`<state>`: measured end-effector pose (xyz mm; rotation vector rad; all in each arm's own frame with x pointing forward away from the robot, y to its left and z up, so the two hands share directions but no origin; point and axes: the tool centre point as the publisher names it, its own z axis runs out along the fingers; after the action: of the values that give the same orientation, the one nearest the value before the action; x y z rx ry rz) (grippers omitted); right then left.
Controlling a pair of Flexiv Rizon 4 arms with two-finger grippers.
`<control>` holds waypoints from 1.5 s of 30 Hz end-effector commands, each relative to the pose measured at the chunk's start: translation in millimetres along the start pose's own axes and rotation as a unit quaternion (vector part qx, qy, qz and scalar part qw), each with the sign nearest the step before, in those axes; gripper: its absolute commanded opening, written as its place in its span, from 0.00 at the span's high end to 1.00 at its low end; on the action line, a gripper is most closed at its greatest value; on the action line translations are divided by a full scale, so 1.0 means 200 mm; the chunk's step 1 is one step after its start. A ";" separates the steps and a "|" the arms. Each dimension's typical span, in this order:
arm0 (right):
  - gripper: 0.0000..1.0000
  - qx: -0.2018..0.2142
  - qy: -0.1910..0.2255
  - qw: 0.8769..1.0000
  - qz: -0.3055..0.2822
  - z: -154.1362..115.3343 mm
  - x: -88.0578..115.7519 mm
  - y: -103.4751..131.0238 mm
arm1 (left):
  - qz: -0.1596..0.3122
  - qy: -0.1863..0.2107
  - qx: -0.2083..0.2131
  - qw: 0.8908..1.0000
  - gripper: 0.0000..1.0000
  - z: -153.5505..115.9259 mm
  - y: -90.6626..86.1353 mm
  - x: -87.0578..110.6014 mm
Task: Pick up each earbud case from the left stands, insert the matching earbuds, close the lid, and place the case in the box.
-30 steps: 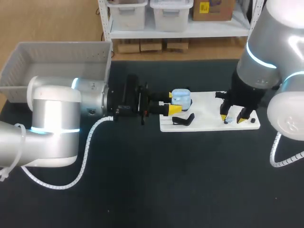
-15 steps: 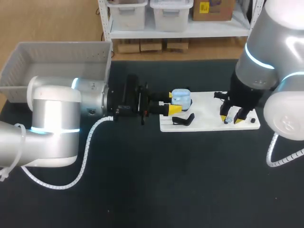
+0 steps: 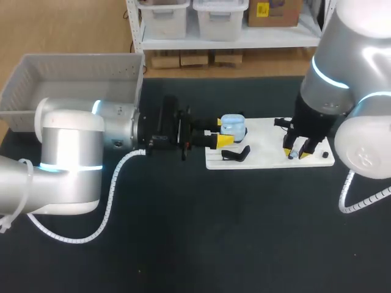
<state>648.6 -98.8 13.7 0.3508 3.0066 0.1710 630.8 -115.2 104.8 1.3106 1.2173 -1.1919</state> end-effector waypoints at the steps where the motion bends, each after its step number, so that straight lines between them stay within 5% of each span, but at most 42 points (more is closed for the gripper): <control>1: 0.79 0.002 0.000 1.000 0.002 0.00 -0.01 0.00 | 0.002 -0.001 -0.004 1.000 1.00 0.00 -0.01 0.00; 5: 1.00 0.002 0.001 1.000 0.004 0.00 -0.01 0.00 | 0.002 -0.001 -0.004 1.000 1.00 0.00 -0.01 0.00; 14: 1.00 0.001 0.000 1.000 0.008 -0.05 0.01 -0.02 | 0.002 -0.001 -0.004 1.000 1.00 0.00 -0.01 0.00; 25: 1.00 -0.009 -0.005 1.000 -0.018 -0.36 0.10 0.01 | 0.002 -0.001 -0.004 1.000 1.00 0.00 -0.01 0.00; 33: 1.00 -0.009 -0.035 0.996 -0.082 -0.67 0.18 0.15 | 0.002 -0.001 -0.004 1.000 1.00 0.00 -0.01 0.00; 45: 1.00 0.030 -0.009 0.982 -0.187 -0.80 0.28 0.45 | 0.002 -0.001 -0.004 1.000 1.00 0.00 -0.01 0.00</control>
<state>587.7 -32.5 170.6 -0.1933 2.9500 0.0937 630.8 -115.2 104.8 1.3106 1.2174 -1.1919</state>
